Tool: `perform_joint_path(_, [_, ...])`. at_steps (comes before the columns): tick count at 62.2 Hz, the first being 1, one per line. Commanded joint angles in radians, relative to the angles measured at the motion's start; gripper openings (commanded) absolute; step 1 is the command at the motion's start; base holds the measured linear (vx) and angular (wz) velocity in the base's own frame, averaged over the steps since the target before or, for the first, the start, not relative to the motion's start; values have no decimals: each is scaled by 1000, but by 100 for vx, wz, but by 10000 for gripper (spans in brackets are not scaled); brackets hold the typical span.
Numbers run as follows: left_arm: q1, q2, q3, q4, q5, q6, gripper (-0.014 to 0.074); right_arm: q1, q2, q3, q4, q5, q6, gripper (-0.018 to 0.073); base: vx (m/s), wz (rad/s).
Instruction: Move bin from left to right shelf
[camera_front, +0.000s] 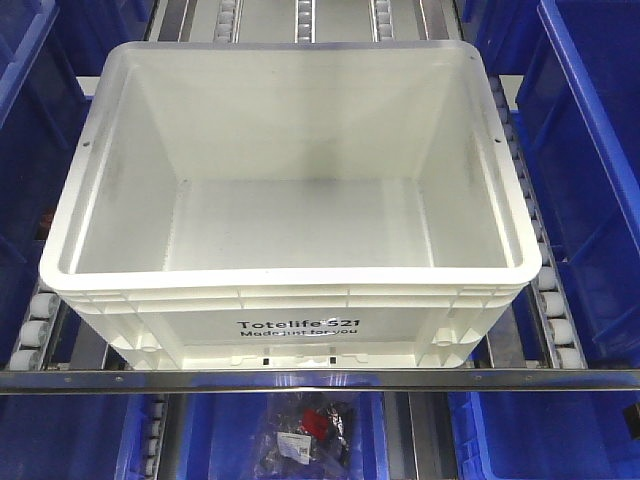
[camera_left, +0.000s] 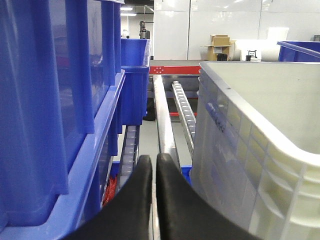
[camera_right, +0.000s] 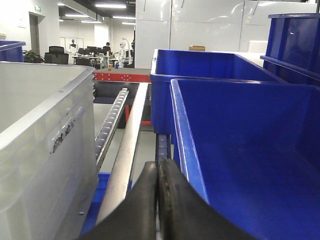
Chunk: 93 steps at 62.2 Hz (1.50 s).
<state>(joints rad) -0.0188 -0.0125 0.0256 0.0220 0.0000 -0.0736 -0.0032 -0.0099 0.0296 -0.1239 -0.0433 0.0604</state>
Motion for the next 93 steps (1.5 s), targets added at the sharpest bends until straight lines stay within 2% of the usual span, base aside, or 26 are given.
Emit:
perform_joint_path(1, [-8, -11, -18, -6, -76, -8, 1, -1, -12, 16, -5, -74, -8, -8, 0, 0])
perform_joint_path(66, [-8, -11, -29, -6, -91, -8, 1, -1, -12, 13, -5, -78, -8, -8, 0, 0])
perform_joint_path(74, [-8, -11, -78, -6, -117, -14, 1, -1, -12, -27, 8, -59, 4, -8, 0, 0])
perform_joint_path(81, [-8, -11, -157, -6, -116, -74, 1, -1, -12, -96, 47, -22, 5, -8, 0, 0])
perform_joint_path(93, [-8, -11, -288, -6, -42, -106, 1, -1, -12, -242, 55, 102, 5, -8, 0, 0])
